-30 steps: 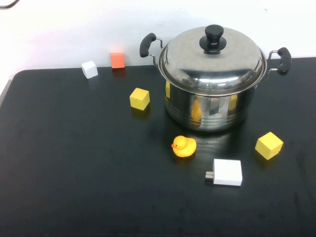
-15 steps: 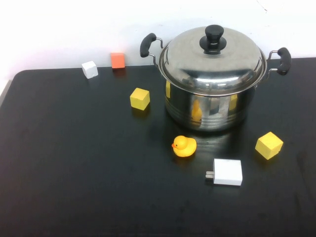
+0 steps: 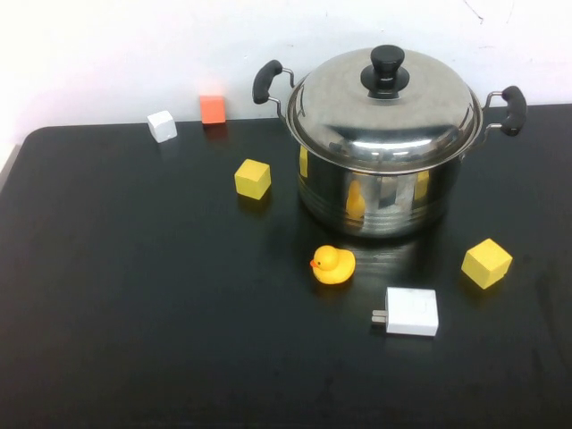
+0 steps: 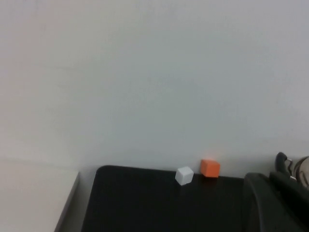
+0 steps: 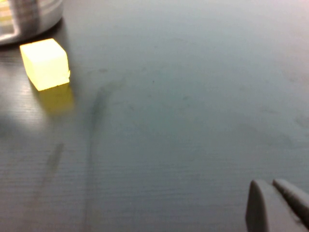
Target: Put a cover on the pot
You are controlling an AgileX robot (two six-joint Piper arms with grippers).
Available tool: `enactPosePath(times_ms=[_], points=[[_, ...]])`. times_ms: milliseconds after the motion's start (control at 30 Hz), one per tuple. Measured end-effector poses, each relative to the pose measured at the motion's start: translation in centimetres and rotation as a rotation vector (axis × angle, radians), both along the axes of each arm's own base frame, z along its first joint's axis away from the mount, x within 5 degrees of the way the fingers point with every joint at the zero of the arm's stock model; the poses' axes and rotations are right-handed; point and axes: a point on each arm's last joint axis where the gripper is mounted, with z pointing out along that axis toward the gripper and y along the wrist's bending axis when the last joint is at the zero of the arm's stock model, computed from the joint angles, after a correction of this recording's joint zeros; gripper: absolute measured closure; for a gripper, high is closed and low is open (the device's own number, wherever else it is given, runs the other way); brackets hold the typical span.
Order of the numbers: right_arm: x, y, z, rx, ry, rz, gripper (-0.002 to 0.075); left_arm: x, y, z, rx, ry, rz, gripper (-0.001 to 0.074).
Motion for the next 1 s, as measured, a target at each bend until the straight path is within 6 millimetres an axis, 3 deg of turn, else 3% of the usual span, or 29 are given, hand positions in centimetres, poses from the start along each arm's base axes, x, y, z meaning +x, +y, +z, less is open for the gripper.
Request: enactPosePath(times_ms=[167, 533, 1000], points=[[0.0, 0.0, 0.0, 0.000, 0.000, 0.000, 0.0728, -1.2, 0.9, 0.0, -0.024, -0.015, 0.055, 0.0735], [0.0, 0.0, 0.0, 0.000, 0.000, 0.000, 0.0728, -5.6, 3.3, -0.1, -0.085, -0.116, 0.160, 0.0735], [0.0, 0.0, 0.0, -0.002, 0.000, 0.000, 0.0728, -5.7, 2.9, -0.2, -0.127, -0.104, 0.112, 0.0735]])
